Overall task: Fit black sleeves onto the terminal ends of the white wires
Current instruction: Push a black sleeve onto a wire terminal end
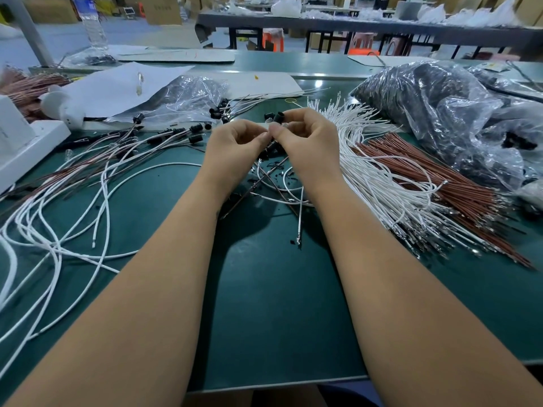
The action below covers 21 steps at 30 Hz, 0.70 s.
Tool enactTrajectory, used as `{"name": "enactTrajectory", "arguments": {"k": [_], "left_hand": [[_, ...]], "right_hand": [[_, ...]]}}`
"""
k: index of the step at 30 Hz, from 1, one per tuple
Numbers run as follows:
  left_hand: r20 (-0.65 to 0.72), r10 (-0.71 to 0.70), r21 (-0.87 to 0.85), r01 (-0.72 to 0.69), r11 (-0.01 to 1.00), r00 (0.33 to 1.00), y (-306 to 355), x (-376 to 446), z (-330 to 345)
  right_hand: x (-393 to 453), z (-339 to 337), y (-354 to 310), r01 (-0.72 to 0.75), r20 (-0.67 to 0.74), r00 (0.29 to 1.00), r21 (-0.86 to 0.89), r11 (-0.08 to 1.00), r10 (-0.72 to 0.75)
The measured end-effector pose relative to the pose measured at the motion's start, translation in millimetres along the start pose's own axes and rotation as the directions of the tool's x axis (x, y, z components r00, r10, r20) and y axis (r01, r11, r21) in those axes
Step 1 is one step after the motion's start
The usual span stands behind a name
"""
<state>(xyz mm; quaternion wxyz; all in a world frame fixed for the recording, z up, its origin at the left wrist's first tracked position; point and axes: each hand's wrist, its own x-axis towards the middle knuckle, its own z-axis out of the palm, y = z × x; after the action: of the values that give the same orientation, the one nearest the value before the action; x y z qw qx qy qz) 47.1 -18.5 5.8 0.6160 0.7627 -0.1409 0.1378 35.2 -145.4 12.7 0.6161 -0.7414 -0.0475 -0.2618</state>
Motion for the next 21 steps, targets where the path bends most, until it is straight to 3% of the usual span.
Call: {"name": "enactTrajectory", "arguments": {"k": [4,9,17,21], "left_hand": [[-0.033,0.051,0.07,-0.049,0.996,0.998,1.5,-1.9,0.9],[-0.053,0.047,0.069,-0.043,0.997,0.997,-0.6,-3.0,3.5],[-0.037,0.081,0.051,-0.079,0.996,0.996,2.6,-2.6,6.7],[-0.071,0.089,0.145,-0.078,0.986,0.993,-1.7,-0.1,3.6]], "right_hand": [[0.7,0.6,4.8,-0.14,0.064,0.989,0.06,0.988,0.136],[-3.9,3.2,7.8,-0.215,0.16,0.967,0.094,0.972,0.198],[-1.2,1.1,7.4,-0.241,0.092,0.97,0.209,0.948,0.226],[2.1,-2.5,7.7,-0.243,0.051,0.97,0.255,0.936,0.238]]}}
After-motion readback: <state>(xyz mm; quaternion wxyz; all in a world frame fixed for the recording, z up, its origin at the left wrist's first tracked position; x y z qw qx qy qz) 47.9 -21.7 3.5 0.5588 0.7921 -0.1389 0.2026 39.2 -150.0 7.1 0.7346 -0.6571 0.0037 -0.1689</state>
